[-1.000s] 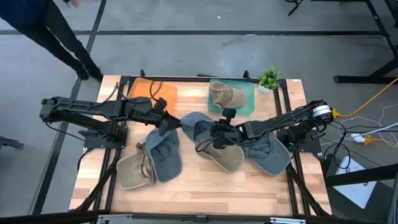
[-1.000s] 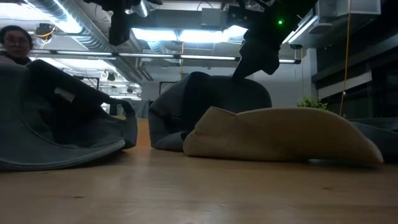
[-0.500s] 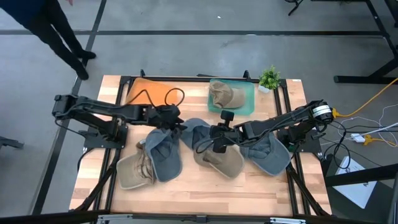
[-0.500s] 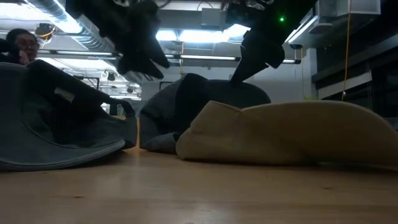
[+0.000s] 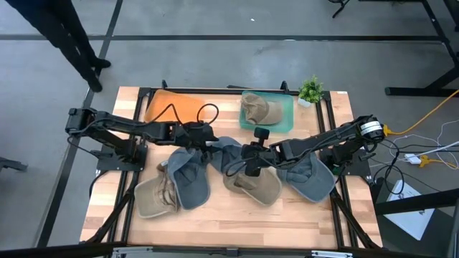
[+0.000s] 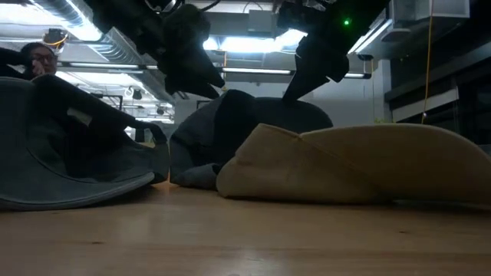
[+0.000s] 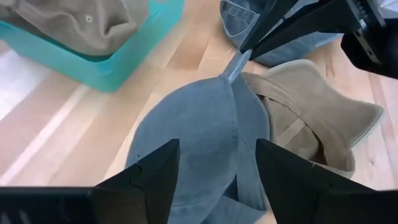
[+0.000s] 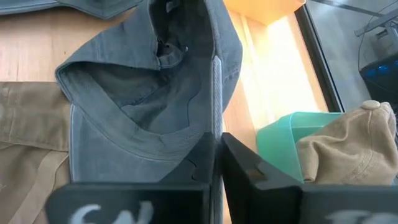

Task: Pick & Place hat
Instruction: Put the middle gray cap into the orange bin

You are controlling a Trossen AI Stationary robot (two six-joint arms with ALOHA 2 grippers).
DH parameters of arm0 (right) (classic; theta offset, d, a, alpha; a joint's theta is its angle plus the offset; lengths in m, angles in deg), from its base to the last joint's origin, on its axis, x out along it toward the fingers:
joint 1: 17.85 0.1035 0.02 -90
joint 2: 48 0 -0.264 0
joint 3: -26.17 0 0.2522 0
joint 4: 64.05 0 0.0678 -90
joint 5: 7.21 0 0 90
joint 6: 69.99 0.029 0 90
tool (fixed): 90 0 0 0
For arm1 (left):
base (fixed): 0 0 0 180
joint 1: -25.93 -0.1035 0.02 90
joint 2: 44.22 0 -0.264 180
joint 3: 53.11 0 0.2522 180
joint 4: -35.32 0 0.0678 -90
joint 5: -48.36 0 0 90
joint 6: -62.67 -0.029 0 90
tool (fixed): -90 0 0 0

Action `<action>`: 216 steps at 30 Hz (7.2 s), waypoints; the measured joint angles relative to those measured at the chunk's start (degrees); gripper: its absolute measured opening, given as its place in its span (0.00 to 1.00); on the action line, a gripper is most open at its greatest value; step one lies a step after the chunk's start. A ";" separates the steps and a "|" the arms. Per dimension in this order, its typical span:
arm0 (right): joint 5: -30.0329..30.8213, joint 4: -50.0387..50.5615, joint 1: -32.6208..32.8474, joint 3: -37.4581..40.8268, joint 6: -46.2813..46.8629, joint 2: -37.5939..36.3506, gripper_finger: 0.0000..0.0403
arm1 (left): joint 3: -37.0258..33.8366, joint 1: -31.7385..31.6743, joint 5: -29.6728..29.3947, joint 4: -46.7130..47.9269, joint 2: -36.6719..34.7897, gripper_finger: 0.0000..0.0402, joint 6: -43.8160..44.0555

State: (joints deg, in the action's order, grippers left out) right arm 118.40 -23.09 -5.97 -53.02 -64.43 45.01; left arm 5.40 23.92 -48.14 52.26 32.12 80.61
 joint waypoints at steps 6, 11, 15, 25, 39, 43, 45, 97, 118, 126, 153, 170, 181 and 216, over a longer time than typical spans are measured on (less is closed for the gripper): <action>-0.03 -0.91 -0.09 0.00 -1.51 0.00 0.05 | 0.07 -0.14 0.23 0.02 1.34 0.61 -1.36; -0.06 -1.51 -0.61 0.00 -1.47 0.00 0.07 | 0.07 -0.14 0.41 0.04 4.43 0.63 -0.27; -0.68 -2.21 -0.63 0.00 -1.53 0.00 0.05 | 0.07 -0.14 -0.52 0.06 6.20 0.60 -0.64; -1.85 -3.76 -0.63 0.00 -1.53 0.00 0.11 | 0.07 -0.14 -6.43 0.07 6.93 0.13 -0.72; -12.66 -4.52 -3.96 -0.01 0.16 0.00 0.15 | 0.11 1.57 -26.42 4.99 -1.87 0.02 -11.19; -19.13 -8.08 -6.52 -0.04 -0.27 0.00 0.15 | 0.11 1.51 -30.93 4.70 -6.56 0.02 -18.53; -23.59 -10.84 -8.11 -0.04 -0.32 0.00 0.15 | 0.11 1.49 -34.06 4.31 -8.75 0.02 -22.30; -61.18 -43.98 -23.22 0.00 33.03 0.04 0.70 | 0.15 10.56 -21.78 -17.08 -21.51 0.02 -33.51; -60.05 -55.44 -23.41 -0.02 26.92 0.04 0.52 | 0.15 9.67 -14.12 -16.23 -21.49 0.03 -24.09; -59.27 -55.62 -23.39 -0.02 25.44 0.04 0.04 | 0.15 9.67 -14.14 -12.27 -21.49 0.05 -19.10; -51.33 -30.65 -23.37 -0.02 3.93 0.04 0.01 | 0.15 9.67 2.79 14.72 -21.49 0.51 20.35; -44.20 -26.94 -20.74 -0.02 -4.76 0.04 0.01 | 0.11 6.80 -8.14 20.85 -21.51 0.56 50.10; -39.64 -24.28 -17.95 -0.02 -9.59 0.04 0.01 | 0.11 -5.31 0.00 13.55 -21.15 0.59 52.05; -39.56 -25.75 -16.50 -0.02 -12.24 0.04 0.01 | 0.11 -14.77 27.21 -2.42 -4.00 0.41 53.98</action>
State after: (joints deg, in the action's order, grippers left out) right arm 78.84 -48.84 -22.47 -53.04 -76.67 45.05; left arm 5.51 9.15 -20.93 49.84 28.12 134.59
